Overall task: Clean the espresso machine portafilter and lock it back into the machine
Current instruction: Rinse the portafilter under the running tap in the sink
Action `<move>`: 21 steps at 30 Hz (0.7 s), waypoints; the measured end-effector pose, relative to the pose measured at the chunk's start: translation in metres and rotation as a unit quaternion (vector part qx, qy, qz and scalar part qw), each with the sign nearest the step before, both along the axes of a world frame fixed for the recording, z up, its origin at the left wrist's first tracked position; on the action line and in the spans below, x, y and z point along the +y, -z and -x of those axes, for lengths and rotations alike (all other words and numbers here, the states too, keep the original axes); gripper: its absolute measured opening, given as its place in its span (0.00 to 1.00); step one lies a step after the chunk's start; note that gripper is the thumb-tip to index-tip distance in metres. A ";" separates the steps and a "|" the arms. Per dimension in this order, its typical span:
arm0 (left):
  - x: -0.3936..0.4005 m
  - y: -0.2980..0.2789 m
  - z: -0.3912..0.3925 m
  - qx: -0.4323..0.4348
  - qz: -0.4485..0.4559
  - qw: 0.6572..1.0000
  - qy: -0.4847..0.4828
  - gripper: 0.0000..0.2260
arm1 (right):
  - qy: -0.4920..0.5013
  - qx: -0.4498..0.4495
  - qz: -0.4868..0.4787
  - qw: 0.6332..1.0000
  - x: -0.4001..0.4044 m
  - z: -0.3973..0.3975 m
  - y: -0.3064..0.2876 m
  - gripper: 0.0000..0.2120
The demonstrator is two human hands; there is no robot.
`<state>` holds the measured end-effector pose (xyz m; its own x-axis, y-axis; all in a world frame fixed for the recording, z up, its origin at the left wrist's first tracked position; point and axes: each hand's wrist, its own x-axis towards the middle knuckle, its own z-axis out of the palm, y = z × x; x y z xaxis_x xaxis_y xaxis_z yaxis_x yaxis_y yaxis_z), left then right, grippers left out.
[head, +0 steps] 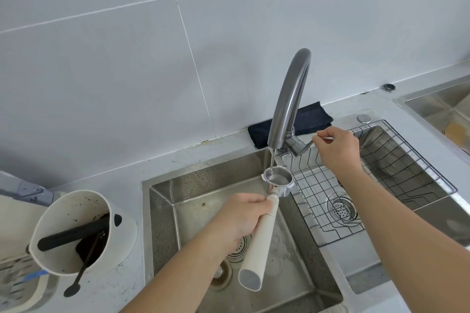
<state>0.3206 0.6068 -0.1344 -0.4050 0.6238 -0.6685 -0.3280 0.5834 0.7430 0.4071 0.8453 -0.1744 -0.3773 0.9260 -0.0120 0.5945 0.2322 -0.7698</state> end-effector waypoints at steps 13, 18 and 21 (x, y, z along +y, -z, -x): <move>-0.014 -0.010 0.015 0.075 -0.010 0.997 -0.020 0.08 | 0.004 0.003 0.007 1.000 -0.001 0.000 0.000 0.06; -0.017 -0.010 0.017 0.138 -0.041 0.989 -0.020 0.14 | 0.005 0.001 0.007 1.000 -0.001 0.001 0.001 0.06; -0.018 -0.009 0.018 0.152 -0.063 0.986 -0.028 0.14 | 0.004 0.004 0.007 1.000 0.000 0.001 0.001 0.06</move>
<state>0.3022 0.5883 -0.1257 -0.6115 0.6643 -0.4298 -0.1077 0.4682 0.8770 0.4066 0.8450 -0.1757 -0.3693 0.9291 -0.0211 0.5898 0.2168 -0.7779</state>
